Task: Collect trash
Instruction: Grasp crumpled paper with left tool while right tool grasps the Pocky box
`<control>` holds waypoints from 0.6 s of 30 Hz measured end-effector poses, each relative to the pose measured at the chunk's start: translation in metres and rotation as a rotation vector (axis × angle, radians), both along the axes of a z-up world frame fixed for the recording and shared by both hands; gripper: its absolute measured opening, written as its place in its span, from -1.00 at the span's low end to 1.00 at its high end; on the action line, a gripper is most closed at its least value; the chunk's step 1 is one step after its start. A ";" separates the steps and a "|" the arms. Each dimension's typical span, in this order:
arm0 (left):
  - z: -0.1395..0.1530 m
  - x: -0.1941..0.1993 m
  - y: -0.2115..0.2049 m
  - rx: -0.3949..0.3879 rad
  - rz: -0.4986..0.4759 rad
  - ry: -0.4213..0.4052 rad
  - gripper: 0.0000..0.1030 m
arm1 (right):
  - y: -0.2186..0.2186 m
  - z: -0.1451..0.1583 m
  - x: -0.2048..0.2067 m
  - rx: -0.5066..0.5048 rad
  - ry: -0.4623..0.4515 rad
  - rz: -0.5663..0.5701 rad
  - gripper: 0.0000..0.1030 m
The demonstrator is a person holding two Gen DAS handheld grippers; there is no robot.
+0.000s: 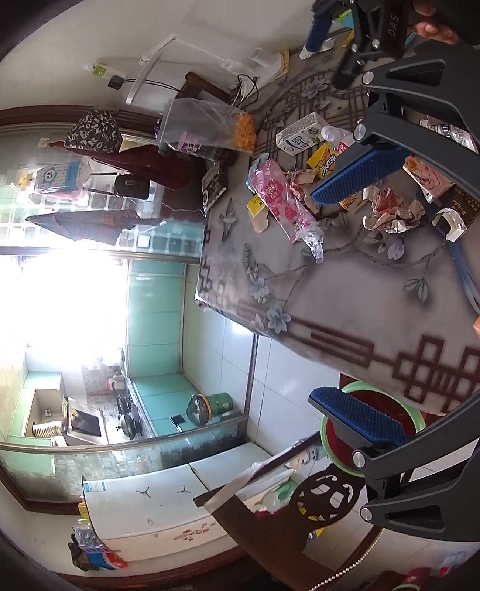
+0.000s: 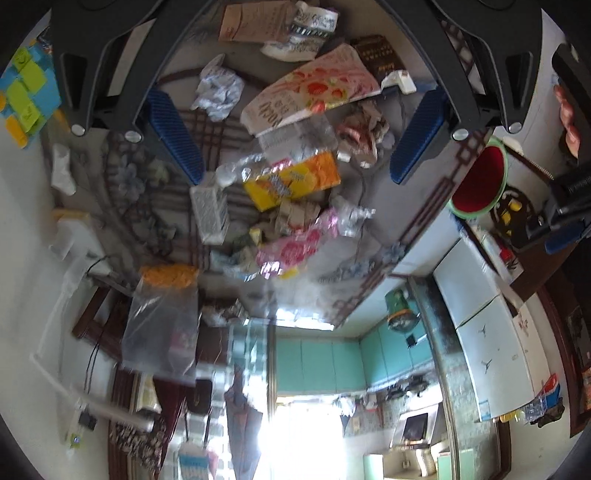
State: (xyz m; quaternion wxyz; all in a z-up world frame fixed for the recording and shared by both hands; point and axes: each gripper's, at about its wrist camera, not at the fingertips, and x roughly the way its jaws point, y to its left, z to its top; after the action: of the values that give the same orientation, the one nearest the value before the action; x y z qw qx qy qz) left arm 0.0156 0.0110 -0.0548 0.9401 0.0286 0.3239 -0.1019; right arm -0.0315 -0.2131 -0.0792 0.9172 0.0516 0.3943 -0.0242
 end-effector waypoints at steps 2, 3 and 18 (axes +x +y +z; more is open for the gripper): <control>-0.015 0.003 -0.005 0.021 -0.023 0.015 0.85 | -0.016 -0.035 0.004 0.136 0.101 -0.031 0.92; -0.025 0.006 -0.007 0.030 -0.031 0.035 0.85 | -0.024 -0.053 0.005 0.212 0.150 -0.068 0.92; -0.106 0.037 -0.044 0.019 -0.240 0.299 0.83 | -0.050 -0.174 0.028 0.669 0.410 -0.262 0.52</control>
State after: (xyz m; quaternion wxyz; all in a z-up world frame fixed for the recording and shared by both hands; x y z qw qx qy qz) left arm 0.0531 -0.0330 -0.1612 0.8624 0.0603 0.4553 -0.2132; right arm -0.0034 -0.2634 -0.2527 0.7414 0.3907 0.5452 -0.0211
